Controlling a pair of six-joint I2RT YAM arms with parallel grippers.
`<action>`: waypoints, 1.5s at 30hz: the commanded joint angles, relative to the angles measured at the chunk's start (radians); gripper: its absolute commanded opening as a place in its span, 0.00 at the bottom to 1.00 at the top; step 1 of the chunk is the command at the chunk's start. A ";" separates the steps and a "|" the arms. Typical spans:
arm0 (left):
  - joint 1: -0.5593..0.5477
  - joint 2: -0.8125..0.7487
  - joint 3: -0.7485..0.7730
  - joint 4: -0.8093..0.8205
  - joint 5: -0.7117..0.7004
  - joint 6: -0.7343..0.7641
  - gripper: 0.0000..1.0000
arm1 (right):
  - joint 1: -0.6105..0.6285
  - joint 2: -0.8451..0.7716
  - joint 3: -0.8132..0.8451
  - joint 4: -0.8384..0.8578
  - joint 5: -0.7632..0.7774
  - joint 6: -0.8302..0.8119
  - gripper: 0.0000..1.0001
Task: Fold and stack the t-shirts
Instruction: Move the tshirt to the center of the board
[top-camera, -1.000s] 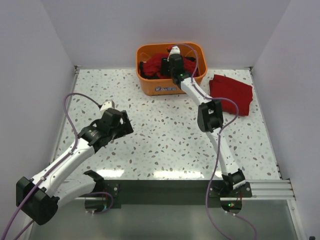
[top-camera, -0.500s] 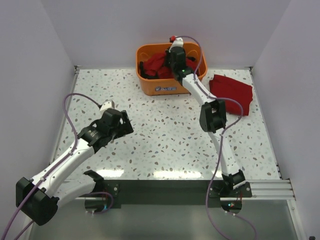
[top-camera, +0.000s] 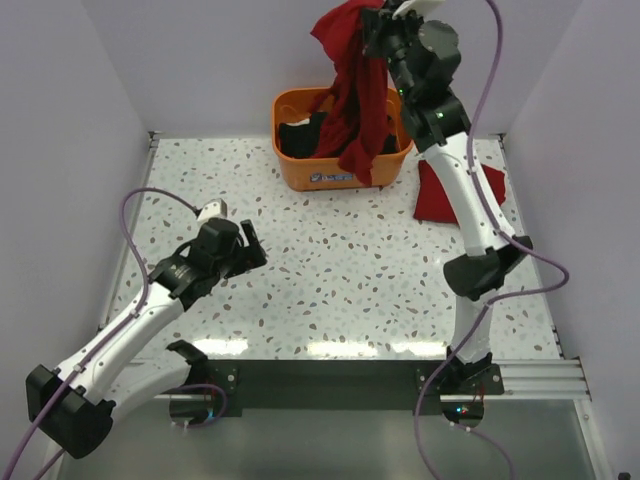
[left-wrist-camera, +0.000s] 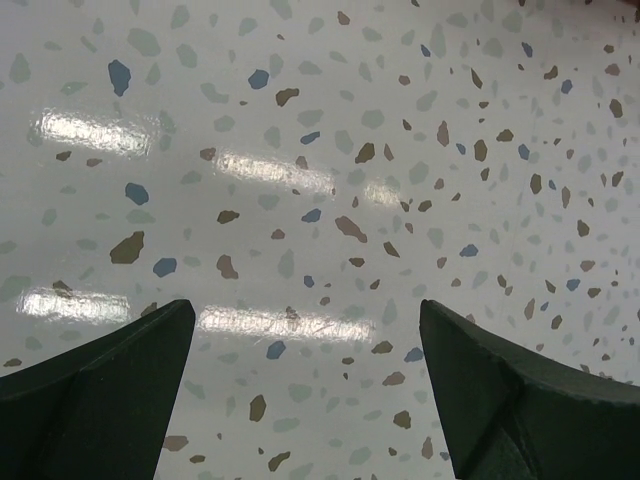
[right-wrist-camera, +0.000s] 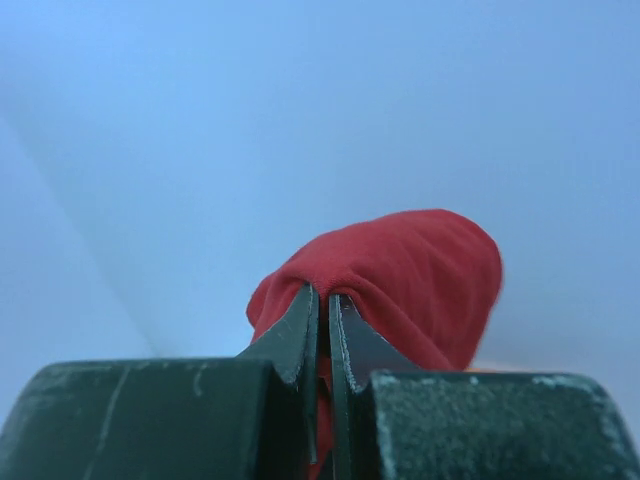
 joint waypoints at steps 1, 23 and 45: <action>0.005 -0.042 0.043 0.022 0.010 0.021 1.00 | 0.041 -0.143 0.022 -0.056 -0.064 -0.029 0.00; 0.005 -0.263 0.060 -0.193 -0.072 -0.059 1.00 | 0.190 -0.514 -0.223 -0.148 -0.453 0.247 0.00; -0.012 -0.168 -0.210 0.037 0.370 -0.099 1.00 | -0.184 -0.856 -1.563 -0.464 0.066 0.338 0.99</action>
